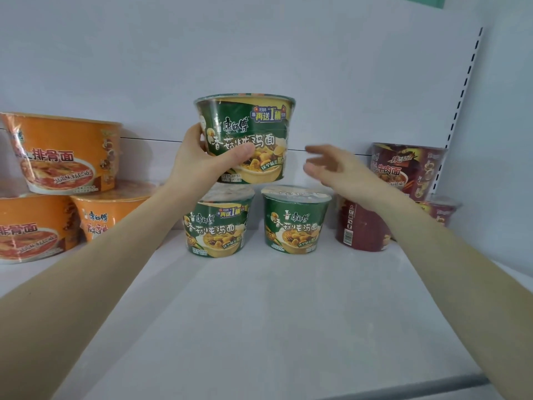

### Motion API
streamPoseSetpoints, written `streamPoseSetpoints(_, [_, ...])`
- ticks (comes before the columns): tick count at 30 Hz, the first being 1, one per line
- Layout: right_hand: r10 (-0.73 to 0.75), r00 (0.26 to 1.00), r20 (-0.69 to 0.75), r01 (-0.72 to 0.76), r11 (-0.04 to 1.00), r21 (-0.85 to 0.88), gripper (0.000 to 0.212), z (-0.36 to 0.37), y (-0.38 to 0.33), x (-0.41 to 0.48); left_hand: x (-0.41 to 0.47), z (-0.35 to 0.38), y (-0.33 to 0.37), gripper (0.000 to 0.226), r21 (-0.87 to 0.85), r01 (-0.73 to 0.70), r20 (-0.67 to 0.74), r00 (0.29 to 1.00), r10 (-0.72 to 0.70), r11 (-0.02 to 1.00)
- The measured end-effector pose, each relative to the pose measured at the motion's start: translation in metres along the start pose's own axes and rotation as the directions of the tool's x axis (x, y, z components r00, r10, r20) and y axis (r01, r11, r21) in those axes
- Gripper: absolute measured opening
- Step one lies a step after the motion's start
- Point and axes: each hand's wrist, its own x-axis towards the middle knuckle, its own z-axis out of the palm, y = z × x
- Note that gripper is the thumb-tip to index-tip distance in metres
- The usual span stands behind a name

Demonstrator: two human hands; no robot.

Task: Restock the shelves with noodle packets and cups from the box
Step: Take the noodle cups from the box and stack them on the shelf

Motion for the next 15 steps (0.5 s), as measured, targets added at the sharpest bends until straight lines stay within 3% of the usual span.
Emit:
streamPoseSetpoints(2, [0.030, 0.996, -0.089, -0.008, 0.973, 0.232, 0.056, -0.003, -0.018, 0.007, 0.002, 0.005, 0.003, 0.082, 0.008, 0.008, 0.021, 1.000, -0.008, 1.000])
streamPoseSetpoints(5, [0.058, 0.997, -0.047, -0.033, 0.904, 0.426, 0.071, -0.004, -0.037, 0.020, 0.005, 0.011, 0.007, 0.091, 0.018, -0.007, 0.070, 0.998, 0.006, 1.000])
streamPoseSetpoints(10, [0.095, 0.992, -0.088, -0.045, 0.890, 0.453, 0.078, 0.010, -0.041, 0.031, 0.006, 0.016, 0.009, 0.072, 0.032, -0.028, 0.100, 0.995, 0.025, 0.999])
streamPoseSetpoints(12, [0.108, 0.988, -0.108, -0.044, 0.878, 0.477, 0.073, 0.011, -0.036, 0.032, 0.006, 0.009, 0.006, 0.085, 0.073, -0.021, 0.166, 0.986, 0.008, 0.997])
streamPoseSetpoints(14, [0.117, 0.985, -0.126, -0.038, 0.864, 0.502, 0.071, 0.009, -0.031, 0.033, 0.004, -0.002, 0.001, 0.105, 0.255, -0.046, 0.227, 0.974, -0.013, 0.966])
streamPoseSetpoints(15, [0.123, 0.982, -0.141, -0.035, 0.862, 0.506, 0.071, 0.007, -0.028, 0.033, 0.003, -0.009, -0.004, 0.110, 0.426, -0.078, 0.262, 0.964, -0.040, 0.901])
